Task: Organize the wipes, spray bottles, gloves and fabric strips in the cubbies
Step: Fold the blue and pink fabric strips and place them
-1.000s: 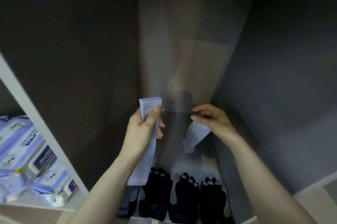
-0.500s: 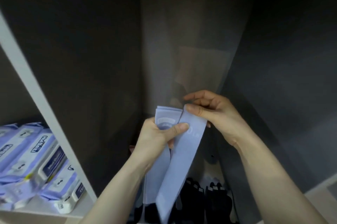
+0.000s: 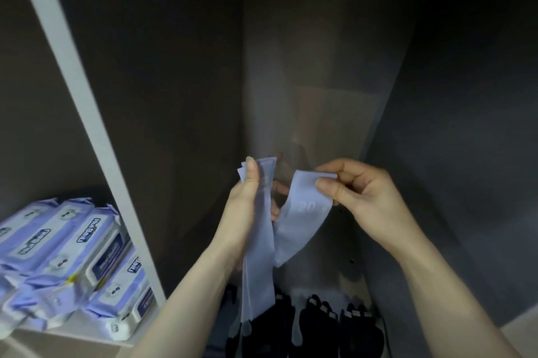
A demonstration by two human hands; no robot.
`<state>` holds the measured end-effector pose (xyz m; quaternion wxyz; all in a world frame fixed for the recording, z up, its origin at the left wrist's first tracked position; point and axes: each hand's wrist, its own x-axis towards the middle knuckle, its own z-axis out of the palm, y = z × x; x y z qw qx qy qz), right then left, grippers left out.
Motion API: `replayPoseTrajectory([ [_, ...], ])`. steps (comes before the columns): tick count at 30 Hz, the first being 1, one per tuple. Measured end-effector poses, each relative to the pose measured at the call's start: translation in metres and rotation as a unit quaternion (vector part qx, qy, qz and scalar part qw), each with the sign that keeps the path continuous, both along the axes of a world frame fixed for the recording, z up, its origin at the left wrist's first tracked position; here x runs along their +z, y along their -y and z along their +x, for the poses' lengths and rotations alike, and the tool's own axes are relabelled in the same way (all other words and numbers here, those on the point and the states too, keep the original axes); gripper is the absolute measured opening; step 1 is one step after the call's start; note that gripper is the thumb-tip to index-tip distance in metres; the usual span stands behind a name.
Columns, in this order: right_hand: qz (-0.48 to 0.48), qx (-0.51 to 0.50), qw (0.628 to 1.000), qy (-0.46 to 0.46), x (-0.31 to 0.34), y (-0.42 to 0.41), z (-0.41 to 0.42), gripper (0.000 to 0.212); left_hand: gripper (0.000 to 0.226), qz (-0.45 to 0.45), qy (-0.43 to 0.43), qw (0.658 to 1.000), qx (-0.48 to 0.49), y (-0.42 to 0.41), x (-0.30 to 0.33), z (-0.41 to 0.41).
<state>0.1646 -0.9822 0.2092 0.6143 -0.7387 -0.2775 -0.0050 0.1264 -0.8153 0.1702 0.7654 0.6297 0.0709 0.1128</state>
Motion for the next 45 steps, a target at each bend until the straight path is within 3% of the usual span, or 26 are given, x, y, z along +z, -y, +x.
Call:
replayPoseTrajectory([
  [2,-0.011,0.014,1.0,0.016,0.003,-0.001,-0.003,0.027,0.064,0.062,0.046,0.997,0.003,-0.003,0.004,-0.002],
  [5,-0.021,0.042,0.999,0.024,0.009,-0.005,-0.008,0.022,0.061,0.08,0.048,0.995,-0.021,-0.006,0.005,-0.004],
  [9,-0.042,0.047,0.997,0.035,0.003,-0.023,-0.013,0.017,0.055,0.052,0.076,0.993,-0.079,0.004,0.003,-0.008],
  [13,-0.031,-0.023,0.996,0.078,-0.009,-0.034,-0.015,0.013,0.055,0.005,0.086,0.994,-0.072,0.01,0.0,-0.008],
  [17,-0.026,-0.028,0.997,0.066,-0.014,-0.034,-0.017,0.013,0.086,-0.049,0.059,0.992,-0.098,0.008,0.0,-0.015],
  [20,-0.046,-0.058,0.994,0.081,-0.014,-0.034,-0.02,0.015,0.094,-0.057,0.077,0.986,-0.14,0.01,0.0,-0.017],
  [25,-0.08,-0.142,0.976,0.146,-0.011,-0.033,-0.021,0.009,0.035,0.035,0.127,0.986,-0.104,0.009,-0.001,-0.014],
  [32,-0.121,-0.095,0.966,0.208,-0.005,-0.028,-0.018,0.028,0.04,0.05,0.142,0.98,-0.127,0.006,-0.005,-0.013],
  [42,-0.083,-0.099,0.971,0.2,-0.013,-0.03,-0.022,0.029,0.021,0.056,0.159,0.979,-0.117,0.007,-0.003,-0.015],
  [45,-0.079,-0.105,0.97,0.204,-0.011,-0.03,-0.023,0.029,0.026,0.052,0.161,0.978,-0.123,0.007,-0.005,-0.014],
])
